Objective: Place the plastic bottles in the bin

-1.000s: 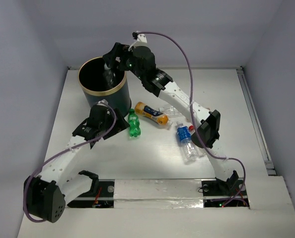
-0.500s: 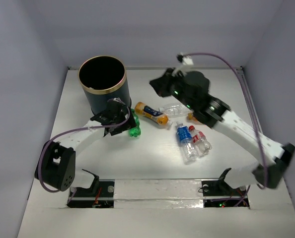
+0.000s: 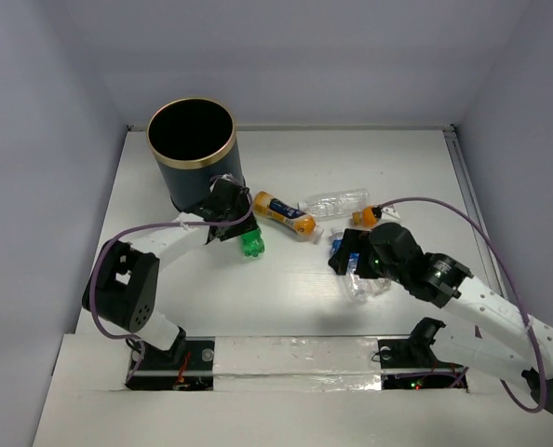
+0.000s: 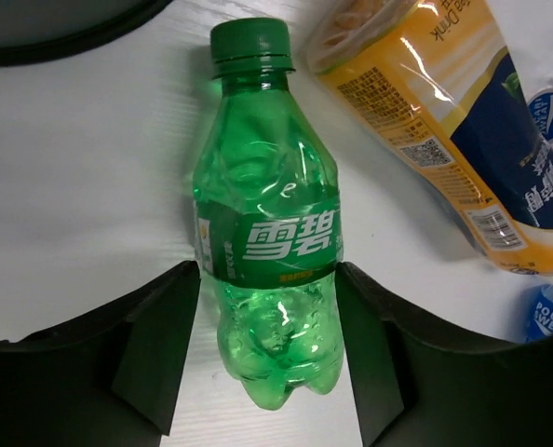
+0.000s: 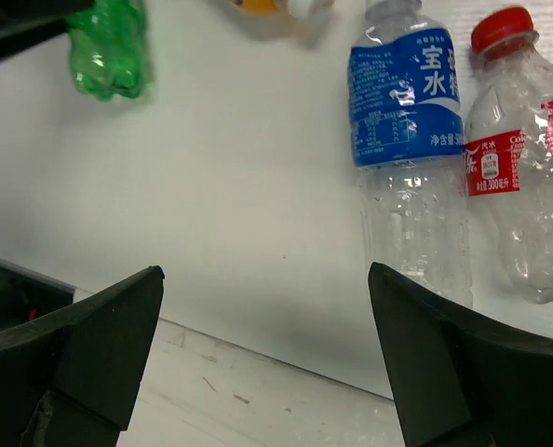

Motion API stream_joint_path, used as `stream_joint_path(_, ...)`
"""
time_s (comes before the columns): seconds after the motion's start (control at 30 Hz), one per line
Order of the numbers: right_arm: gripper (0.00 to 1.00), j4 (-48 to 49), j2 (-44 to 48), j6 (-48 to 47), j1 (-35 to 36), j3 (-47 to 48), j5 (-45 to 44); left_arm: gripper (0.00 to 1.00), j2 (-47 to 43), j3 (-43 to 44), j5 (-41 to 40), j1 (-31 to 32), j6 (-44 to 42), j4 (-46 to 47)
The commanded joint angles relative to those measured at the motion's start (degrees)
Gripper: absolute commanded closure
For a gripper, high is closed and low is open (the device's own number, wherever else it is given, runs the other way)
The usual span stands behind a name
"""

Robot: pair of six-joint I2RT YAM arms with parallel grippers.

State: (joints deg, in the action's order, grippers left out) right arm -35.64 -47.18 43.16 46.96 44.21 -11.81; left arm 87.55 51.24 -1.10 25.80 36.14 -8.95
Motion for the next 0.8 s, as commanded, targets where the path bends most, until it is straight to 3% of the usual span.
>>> stream_joint_path(0.0,0.03,-1.8,-3.5,2.2,0.2,0.4,-1.5,0.48,-0.4,-1.1,-2.2,1.0,0.9,0.8)
stream_joint_path(0.07,0.03,-2.1,-7.2,2.2,-0.3,0.4,-2.9,0.51,-1.1,-2.3,-2.5,1.9,2.0,1.1)
stream_joint_path(0.13,0.03,-2.5,-8.5,2.1,-1.0,0.8,-5.5,0.61,-2.0,-4.0,-2.8,3.2,2.9,1.2)
stream_joint_path(0.27,0.03,-2.9,-9.8,0.1,-3.1,2.1,-8.0,0.70,-7.5,-6.8,-3.9,4.7,4.9,0.6)
stream_joint_path(0.53,0.01,3.5,-19.1,-8.5,-10.7,0.7,-4.1,0.81,-19.9,-9.0,-5.9,7.3,7.0,-4.9)
stream_joint_path(0.7,0.02,6.4,-25.1,-12.1,-10.7,3.0,-2.5,0.83,-25.8,-6.9,-5.9,8.4,7.9,-8.4)
stream_joint_path(0.77,0.02,7.0,-27.9,-12.9,-10.7,4.6,-2.1,0.69,-26.6,-5.8,-6.0,8.4,7.3,-9.1)
